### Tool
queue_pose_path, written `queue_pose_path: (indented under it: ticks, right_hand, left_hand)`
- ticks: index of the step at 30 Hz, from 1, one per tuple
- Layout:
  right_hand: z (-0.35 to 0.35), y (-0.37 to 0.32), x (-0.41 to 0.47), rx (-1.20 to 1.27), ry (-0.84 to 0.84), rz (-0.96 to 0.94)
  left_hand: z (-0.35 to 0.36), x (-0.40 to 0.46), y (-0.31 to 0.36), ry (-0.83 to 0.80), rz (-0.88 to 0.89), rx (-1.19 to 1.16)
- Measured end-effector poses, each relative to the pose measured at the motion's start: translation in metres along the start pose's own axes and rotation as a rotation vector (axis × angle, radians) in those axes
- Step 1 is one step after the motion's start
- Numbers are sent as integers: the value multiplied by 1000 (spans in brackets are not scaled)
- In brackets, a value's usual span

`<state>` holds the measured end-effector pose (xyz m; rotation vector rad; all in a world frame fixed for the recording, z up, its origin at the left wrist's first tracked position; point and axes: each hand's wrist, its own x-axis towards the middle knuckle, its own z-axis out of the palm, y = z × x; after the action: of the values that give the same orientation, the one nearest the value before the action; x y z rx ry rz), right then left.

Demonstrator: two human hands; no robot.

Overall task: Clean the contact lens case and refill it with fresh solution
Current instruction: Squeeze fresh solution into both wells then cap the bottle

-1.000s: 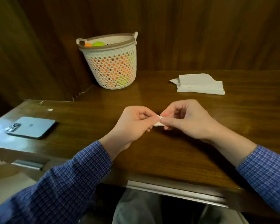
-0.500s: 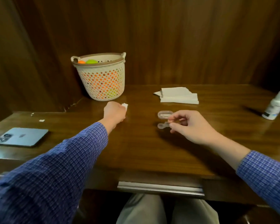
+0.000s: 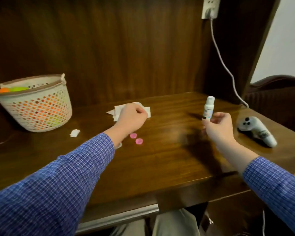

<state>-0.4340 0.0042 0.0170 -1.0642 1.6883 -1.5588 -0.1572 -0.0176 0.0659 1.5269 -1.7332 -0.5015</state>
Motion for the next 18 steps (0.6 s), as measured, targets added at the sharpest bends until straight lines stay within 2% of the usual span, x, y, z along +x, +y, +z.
queue_pose_path:
  ticks: [4, 9, 13, 15, 18]
  right_hand:
    - [2, 5, 36, -86, 71, 67]
    - [20, 8, 73, -103, 87, 138]
    - [28, 14, 91, -173, 29, 191]
    - [31, 15, 90, -184, 10, 159]
    - [40, 12, 69, -156, -70, -29]
  left_hand:
    - [37, 10, 32, -147, 75, -25]
    - [63, 21, 48, -235, 101, -83]
    - [67, 24, 48, -273, 109, -98]
    - [64, 23, 47, -257, 110, -101]
    - [55, 21, 48, -196, 98, -127]
